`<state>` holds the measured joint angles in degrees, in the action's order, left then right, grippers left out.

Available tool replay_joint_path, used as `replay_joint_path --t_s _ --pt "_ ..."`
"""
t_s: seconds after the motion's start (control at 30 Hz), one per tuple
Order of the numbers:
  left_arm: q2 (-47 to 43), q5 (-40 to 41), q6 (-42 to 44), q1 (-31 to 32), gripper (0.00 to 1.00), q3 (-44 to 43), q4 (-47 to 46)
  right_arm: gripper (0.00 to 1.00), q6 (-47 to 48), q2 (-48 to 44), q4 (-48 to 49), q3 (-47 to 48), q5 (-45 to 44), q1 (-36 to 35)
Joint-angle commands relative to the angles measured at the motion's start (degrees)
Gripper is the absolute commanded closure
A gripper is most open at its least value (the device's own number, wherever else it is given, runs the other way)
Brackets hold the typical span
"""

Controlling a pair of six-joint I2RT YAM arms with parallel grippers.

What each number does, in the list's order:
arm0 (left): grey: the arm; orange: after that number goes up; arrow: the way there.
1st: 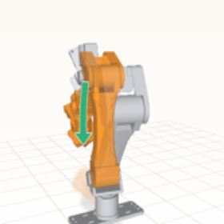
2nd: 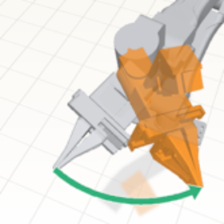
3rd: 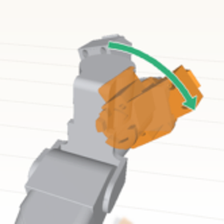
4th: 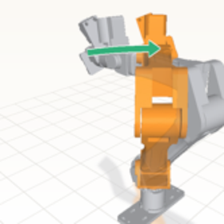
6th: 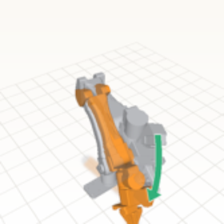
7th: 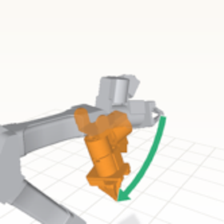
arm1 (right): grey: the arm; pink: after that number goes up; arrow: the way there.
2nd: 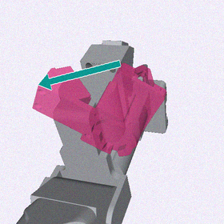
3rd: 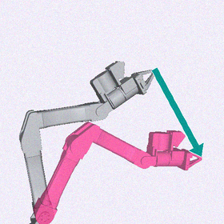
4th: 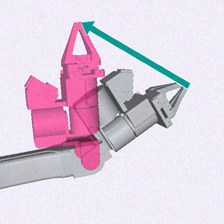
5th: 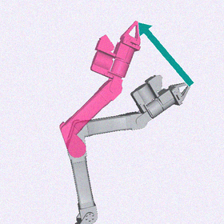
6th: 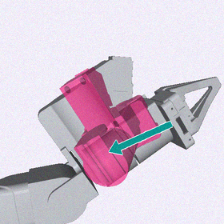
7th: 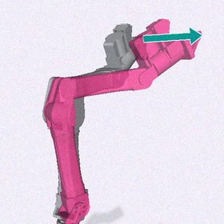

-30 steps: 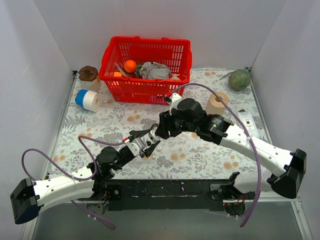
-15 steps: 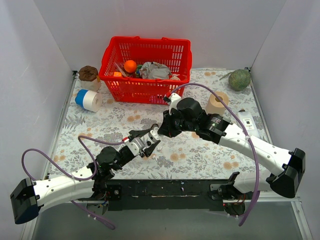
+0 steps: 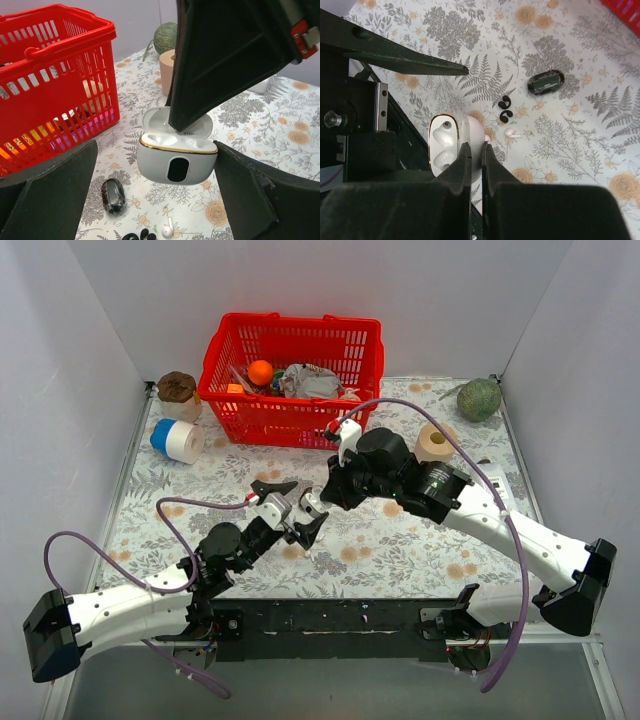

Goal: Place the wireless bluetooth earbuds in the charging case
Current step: Adjust the charging case.

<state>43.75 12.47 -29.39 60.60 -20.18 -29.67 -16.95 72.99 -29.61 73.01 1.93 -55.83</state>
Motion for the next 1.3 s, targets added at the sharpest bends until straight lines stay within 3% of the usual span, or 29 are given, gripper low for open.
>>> replay_joint_path --t_s 0.0,0.13,0.23,0.37,0.4,0.43,0.53,0.8,0.9,1.27 --pt "-0.32 5.9 -4.36 0.22 0.02 -3.98 3.04 0.99 5.78 -2.41 -2.29 5.38 -1.67 0.11" --pt "-2.96 4.34 -10.83 -0.74 0.02 -7.39 10.22 0.99 10.16 -6.18 -0.02 4.42 -7.98 0.11" --pt "-4.54 -9.35 -18.04 -3.72 0.02 -11.0 18.67 0.99 14.56 -11.37 6.37 -0.4 -11.42 0.11" --pt "-5.43 -38.86 -26.91 -12.06 0.04 -11.37 17.73 0.99 21.94 -13.84 3.51 2.46 -9.77 0.11" --pt "-4.56 -51.98 -29.13 -14.61 0.06 -11.45 14.67 0.99 22.92 -13.06 2.28 3.44 -7.67 0.11" --pt "-3.24 -57.68 -31.5 -19.68 0.14 -11.72 12.99 0.99 23.54 -12.61 0.18 4.32 -6.78 0.02" --pt "4.05 -70.87 -36.7 -25.77 0.26 -13.65 7.79 0.99 25.12 -11.03 -2.03 6.18 -2.74 0.02" --pt "11.17 -71.18 -32.41 -26.58 0.29 -18.31 5.24 0.99 24.95 -11.03 -2.65 4.77 8.15 -0.15" --pt "11.71 -71.53 -33.01 -26.67 0.31 -17.61 0.95 0.99 24.86 -9.98 -3.53 5.12 9.31 -0.15" --pt "11.54 -69.16 -31.44 -26.67 0.35 -16.29 -1.36 0.99 23.19 -7.25 -1.78 4.51 11.34 -0.15"
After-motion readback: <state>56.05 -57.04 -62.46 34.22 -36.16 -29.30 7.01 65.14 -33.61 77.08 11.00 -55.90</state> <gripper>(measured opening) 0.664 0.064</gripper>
